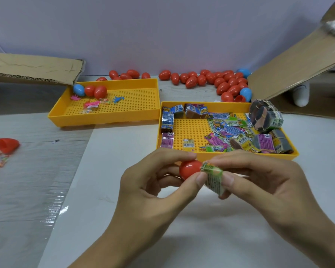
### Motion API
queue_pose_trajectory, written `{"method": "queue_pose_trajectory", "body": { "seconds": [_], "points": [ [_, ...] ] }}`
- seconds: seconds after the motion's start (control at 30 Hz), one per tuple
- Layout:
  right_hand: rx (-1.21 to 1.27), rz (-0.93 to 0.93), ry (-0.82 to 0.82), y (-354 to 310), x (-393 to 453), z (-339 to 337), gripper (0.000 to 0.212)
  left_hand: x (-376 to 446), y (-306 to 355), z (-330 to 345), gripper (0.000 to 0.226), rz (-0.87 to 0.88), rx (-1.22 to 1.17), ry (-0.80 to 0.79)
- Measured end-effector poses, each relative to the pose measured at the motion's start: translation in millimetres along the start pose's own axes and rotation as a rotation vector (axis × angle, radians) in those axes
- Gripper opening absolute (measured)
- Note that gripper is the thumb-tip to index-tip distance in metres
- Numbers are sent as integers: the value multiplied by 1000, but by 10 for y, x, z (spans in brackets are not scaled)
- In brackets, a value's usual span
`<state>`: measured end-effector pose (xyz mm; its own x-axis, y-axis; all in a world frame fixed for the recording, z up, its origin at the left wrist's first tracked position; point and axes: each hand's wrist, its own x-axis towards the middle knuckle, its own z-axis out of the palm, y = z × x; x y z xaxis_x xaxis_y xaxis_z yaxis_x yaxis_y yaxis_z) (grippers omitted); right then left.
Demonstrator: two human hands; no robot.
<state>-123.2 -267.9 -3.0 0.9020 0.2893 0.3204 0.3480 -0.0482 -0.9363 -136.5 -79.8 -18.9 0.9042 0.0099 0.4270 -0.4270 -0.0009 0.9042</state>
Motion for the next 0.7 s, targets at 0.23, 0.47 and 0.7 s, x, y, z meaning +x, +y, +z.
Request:
{"method": "queue_pose_trajectory", "body": {
  "seconds": [0.23,0.47,0.7],
  "points": [
    [-6,-45,54,21,2,24,23,-9,11,14,21,-124,-130,-20],
    [9,-37,23,-33,18,6,31,15,46,6,22,-140,-134,25],
    [116,16,25,6,55,-13,22,15,39,8,22,-146,-168,9]
  ]
}}
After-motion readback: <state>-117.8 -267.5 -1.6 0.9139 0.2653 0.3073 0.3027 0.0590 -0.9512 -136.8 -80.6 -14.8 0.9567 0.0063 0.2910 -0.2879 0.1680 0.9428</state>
